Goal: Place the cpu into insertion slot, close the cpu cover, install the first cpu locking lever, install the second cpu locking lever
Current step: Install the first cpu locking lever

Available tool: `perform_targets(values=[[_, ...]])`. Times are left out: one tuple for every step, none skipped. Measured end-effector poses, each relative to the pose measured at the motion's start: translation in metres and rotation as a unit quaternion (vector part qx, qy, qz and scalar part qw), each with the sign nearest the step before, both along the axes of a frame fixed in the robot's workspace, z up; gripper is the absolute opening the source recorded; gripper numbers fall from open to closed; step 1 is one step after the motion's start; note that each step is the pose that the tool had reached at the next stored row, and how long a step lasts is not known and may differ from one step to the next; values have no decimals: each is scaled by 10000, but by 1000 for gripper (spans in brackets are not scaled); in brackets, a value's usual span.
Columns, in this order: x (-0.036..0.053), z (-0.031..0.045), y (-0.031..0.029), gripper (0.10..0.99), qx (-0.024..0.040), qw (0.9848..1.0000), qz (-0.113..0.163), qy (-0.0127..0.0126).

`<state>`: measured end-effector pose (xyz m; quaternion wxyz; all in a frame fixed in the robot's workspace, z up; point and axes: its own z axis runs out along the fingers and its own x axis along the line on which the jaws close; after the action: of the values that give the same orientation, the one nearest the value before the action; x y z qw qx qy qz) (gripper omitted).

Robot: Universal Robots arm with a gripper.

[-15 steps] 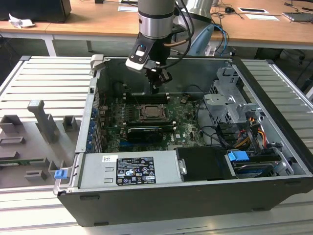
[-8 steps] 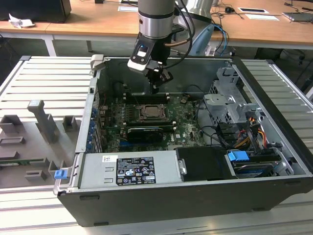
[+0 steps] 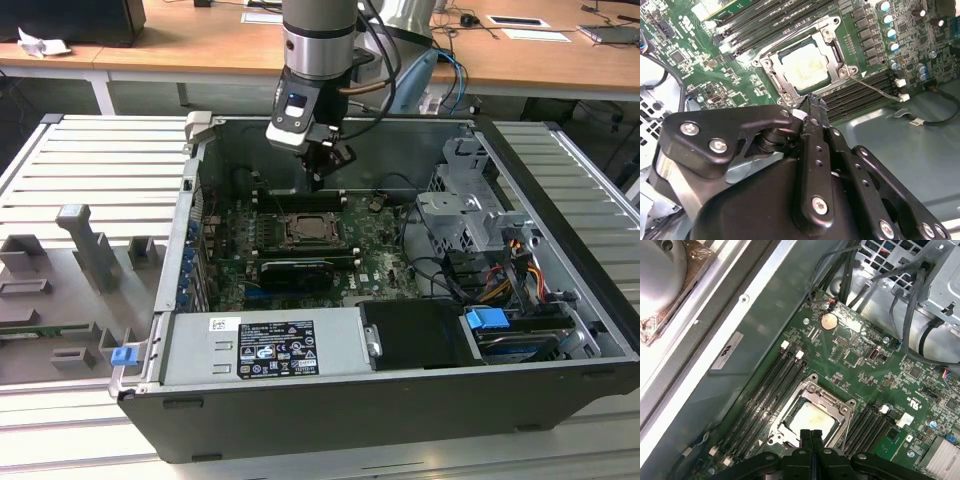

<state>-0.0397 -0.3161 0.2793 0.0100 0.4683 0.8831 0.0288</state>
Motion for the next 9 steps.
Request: perform_targets(values=[[0,0,0,106,0,10000,56,0],[0,0,0,106,0,10000,89,0],[0,0,0,106,0,9999,119,0],[0,0,0,106,0,9999,156,0],[0,0,0,106,0,9998,188,0],[0,0,0,106,0,9998,216,0],[0,0,0,106,0,9997,247,0],[0,0,0,106,0,9996,293,0],[0,0,0,106,0,9994,353,0]])
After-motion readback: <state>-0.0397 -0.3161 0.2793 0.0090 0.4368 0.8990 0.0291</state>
